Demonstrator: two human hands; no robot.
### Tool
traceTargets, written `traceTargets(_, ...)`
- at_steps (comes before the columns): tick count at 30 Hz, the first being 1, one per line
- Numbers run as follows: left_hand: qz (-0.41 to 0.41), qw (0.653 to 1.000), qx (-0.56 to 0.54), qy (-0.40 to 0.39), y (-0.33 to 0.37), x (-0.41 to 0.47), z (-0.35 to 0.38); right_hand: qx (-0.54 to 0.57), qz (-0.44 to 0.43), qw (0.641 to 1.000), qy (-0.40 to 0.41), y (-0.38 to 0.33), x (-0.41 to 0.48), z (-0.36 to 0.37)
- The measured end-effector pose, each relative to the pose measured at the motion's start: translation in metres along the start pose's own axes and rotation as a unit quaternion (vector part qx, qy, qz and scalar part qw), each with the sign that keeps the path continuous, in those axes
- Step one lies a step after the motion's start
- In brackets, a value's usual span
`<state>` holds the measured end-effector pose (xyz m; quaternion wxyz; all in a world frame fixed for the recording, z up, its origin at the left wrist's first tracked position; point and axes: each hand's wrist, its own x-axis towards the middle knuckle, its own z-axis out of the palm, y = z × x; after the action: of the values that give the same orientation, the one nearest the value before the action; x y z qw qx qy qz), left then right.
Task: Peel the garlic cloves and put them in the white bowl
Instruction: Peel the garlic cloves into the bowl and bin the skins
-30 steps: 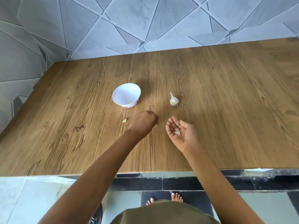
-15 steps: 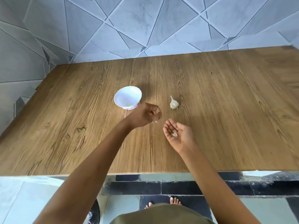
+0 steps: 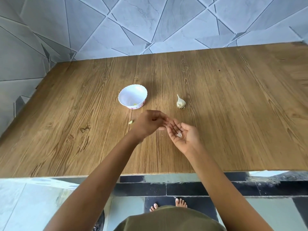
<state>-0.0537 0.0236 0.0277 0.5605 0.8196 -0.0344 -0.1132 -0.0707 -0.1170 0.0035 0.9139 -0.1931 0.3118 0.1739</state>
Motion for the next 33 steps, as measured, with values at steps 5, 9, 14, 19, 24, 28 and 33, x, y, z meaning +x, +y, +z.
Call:
traceTargets(5, -0.037, 0.994, -0.086, -0.053, 0.009, -0.008, 0.004, 0.005, 0.006, 1.000, 0.002, 0.004, -0.001, -0.001)
traceTargets(9, 0.091, 0.985, 0.149, 0.010, 0.013, -0.009, 0.019, 0.012, 0.012, 1.000, 0.006, 0.009, 0.001, -0.001)
traceTargets(14, 0.175, 0.959, 0.221, 0.027, 0.006, -0.009, 0.029, 0.002, 0.010, 1.000, -0.006, 0.004, 0.000, -0.003)
traceTargets(19, 0.117, 0.983, 0.139, 0.007, 0.010, -0.011, 0.026, 0.001, 0.003, 1.000, -0.002, 0.003, 0.002, -0.005)
traceTargets(24, 0.107, 0.956, 0.263, 0.078, -0.007, -0.005, 0.003, -0.009, -0.012, 1.000, -0.002, -0.004, -0.005, -0.005)
traceTargets(28, 0.078, 0.927, 0.366, -0.004, -0.021, -0.008, -0.005, -0.013, -0.019, 1.000, -0.001, -0.008, -0.006, -0.006)
traceTargets(33, 0.107, 0.889, 0.444, -0.032, -0.019, -0.007, 0.008, -0.006, -0.018, 1.000, -0.004, -0.009, -0.005, -0.008)
